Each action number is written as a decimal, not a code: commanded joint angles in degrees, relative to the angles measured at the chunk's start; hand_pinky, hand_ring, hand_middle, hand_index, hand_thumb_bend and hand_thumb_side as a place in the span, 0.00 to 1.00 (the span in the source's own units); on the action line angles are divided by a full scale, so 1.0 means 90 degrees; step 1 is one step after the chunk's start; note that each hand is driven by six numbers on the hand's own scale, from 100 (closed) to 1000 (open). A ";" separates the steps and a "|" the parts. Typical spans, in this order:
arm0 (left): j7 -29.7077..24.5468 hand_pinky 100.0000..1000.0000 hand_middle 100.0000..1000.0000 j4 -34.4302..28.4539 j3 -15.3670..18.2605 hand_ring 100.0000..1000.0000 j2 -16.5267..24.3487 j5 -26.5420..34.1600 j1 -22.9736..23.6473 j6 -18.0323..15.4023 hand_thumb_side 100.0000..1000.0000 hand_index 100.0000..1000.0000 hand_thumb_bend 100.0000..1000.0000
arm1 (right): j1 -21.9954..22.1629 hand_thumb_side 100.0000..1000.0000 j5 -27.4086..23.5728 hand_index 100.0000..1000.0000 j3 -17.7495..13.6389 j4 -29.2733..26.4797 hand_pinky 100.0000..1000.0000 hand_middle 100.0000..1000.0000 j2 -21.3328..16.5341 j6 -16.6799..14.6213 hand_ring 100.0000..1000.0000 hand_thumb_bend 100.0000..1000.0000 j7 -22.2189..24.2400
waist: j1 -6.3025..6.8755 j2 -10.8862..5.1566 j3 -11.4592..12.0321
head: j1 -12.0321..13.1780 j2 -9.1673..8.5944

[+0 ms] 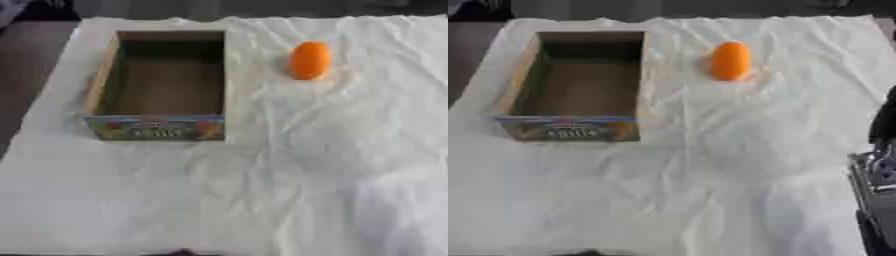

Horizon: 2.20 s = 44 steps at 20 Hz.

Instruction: Pick up objects on the table and place them in the box.

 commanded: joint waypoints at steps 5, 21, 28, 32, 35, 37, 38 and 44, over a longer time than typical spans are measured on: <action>-0.0005 0.27 0.78 -0.0107 0.0048 0.61 0.0064 -0.0027 -0.0071 -0.0056 0.67 0.75 0.00 | -0.0088 1.00 0.0006 0.91 -0.0013 -0.0130 0.86 0.67 -0.0115 -0.0005 0.81 0.00 0.0006 | 0.0015 -0.0029 0.0019 | 0.0013 -0.0114; -0.0050 0.27 0.78 -0.0107 0.0035 0.61 0.0098 -0.0004 -0.0111 -0.0069 0.67 0.76 0.00 | -0.0774 1.00 0.0002 0.94 0.0226 -0.0130 0.86 0.73 -0.1374 0.0762 0.86 0.03 0.0609 | 0.0020 0.0018 0.0071 | -0.0114 -0.0145; -0.0091 0.27 0.78 -0.0107 0.0007 0.61 0.0110 0.0019 -0.0108 -0.0053 0.67 0.76 0.00 | -0.1305 1.00 0.0289 0.94 0.0482 -0.0130 0.87 0.76 -0.2306 0.1909 0.89 0.14 0.1328 | 0.0000 0.0015 0.0088 | -0.0127 -0.0111; -0.0112 0.27 0.78 -0.0107 -0.0001 0.61 0.0131 0.0027 -0.0103 -0.0047 0.67 0.76 0.00 | -0.1557 1.00 0.0450 0.94 0.0576 -0.0130 0.87 0.78 -0.2773 0.2598 0.89 0.16 0.1744 | -0.0018 -0.0004 0.0099 | -0.0133 -0.0101; -0.0125 0.27 0.78 -0.0107 -0.0010 0.62 0.0128 0.0037 -0.0102 -0.0042 0.67 0.76 0.00 | -0.1731 1.00 0.0539 0.94 0.0660 -0.0130 0.87 0.79 -0.3031 0.2965 0.90 0.21 0.2053 | -0.0040 -0.0017 0.0097 | -0.0139 -0.0106; -0.0143 0.27 0.78 -0.0107 -0.0022 0.62 0.0126 0.0047 -0.0110 -0.0037 0.67 0.76 0.00 | -0.1856 1.00 0.0667 0.94 0.0808 -0.0130 0.87 0.80 -0.3231 0.3207 0.90 0.25 0.2409 | -0.0051 -0.0032 0.0101 | -0.0153 -0.0110; -0.0150 0.27 0.78 -0.0107 -0.0027 0.62 0.0125 0.0053 -0.0116 -0.0034 0.67 0.76 0.00 | -0.1923 1.00 0.0762 0.94 0.0891 -0.0130 0.87 0.81 -0.3323 0.3318 0.91 0.30 0.2627 | -0.0054 -0.0039 0.0108 | -0.0161 -0.0111; -0.0196 0.27 0.79 -0.0107 -0.0052 0.62 0.0129 0.0077 -0.0125 -0.0008 0.67 0.76 0.00 | -0.2448 1.00 0.1508 0.94 0.1359 0.0210 0.88 0.83 -0.3669 0.3476 0.92 0.46 0.3992 | -0.0067 -0.0066 0.0165 | -0.0213 -0.0135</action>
